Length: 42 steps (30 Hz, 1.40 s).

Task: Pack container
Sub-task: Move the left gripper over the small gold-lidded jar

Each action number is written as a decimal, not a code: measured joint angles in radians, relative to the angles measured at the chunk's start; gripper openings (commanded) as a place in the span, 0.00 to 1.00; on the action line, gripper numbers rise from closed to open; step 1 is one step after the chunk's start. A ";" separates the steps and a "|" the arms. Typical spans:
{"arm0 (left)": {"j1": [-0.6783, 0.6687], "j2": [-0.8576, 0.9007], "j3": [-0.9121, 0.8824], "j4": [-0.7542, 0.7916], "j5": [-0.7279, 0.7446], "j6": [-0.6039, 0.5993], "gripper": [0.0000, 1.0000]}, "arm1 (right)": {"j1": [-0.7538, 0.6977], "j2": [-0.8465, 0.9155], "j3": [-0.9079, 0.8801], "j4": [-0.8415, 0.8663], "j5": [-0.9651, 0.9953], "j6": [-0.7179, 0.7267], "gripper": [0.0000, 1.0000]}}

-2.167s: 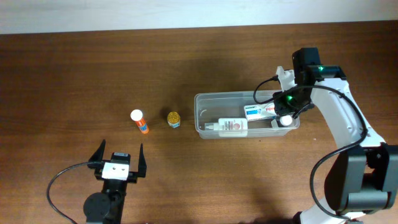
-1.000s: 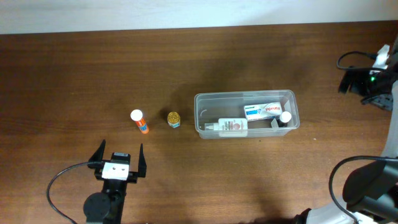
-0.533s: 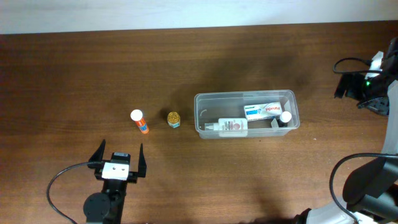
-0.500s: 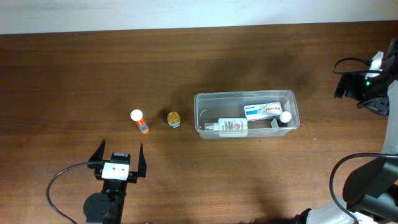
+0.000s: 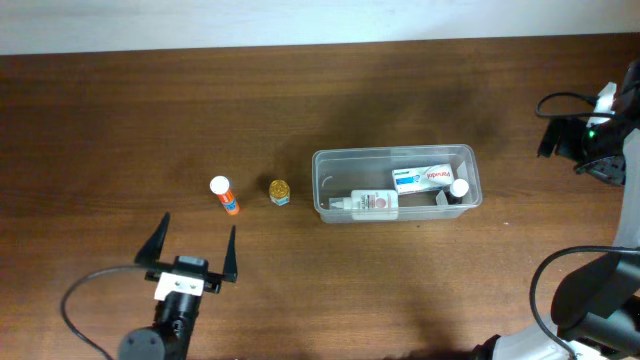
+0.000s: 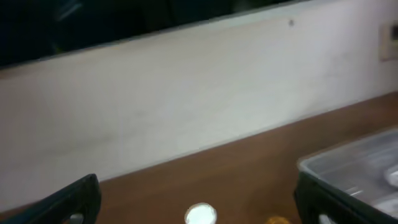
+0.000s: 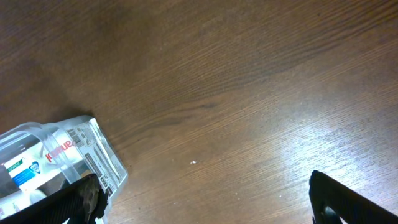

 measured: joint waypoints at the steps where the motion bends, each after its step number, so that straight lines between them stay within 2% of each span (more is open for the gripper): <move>1: 0.000 0.029 0.053 -0.047 0.011 0.001 1.00 | 0.000 0.000 0.000 0.001 0.000 0.000 0.98; 6: 0.001 0.301 0.476 -0.346 0.093 0.016 0.99 | 0.000 0.000 0.000 0.001 0.000 0.000 0.98; 9: 0.001 0.458 0.688 -0.420 0.216 0.039 0.99 | 0.000 0.000 -0.001 0.001 -0.001 0.000 0.98; 13: 0.001 0.629 0.883 -0.498 0.344 0.060 0.99 | 0.000 0.000 -0.001 0.002 -0.003 0.000 0.98; 19: -0.046 1.031 1.302 -0.937 0.380 0.072 0.99 | -0.001 0.000 -0.002 0.002 -0.003 0.000 0.98; 22: -0.086 1.207 1.439 -1.048 0.376 0.073 0.99 | -0.001 0.000 -0.002 0.002 -0.003 0.000 0.98; 27: -0.119 1.385 1.506 -1.065 0.359 0.052 0.99 | -0.001 0.000 -0.002 0.002 -0.003 0.000 0.98; 30: -0.163 1.433 1.512 -1.092 0.196 -0.032 0.99 | -0.001 0.000 -0.002 0.002 -0.003 0.000 0.98; 35: -0.315 1.529 1.516 -1.110 -0.068 -0.170 0.99 | -0.001 0.000 -0.002 0.002 -0.003 0.000 0.98; 42: -0.322 1.695 1.516 -1.128 -0.187 -0.306 0.99 | -0.001 0.000 -0.002 0.002 -0.003 0.000 0.98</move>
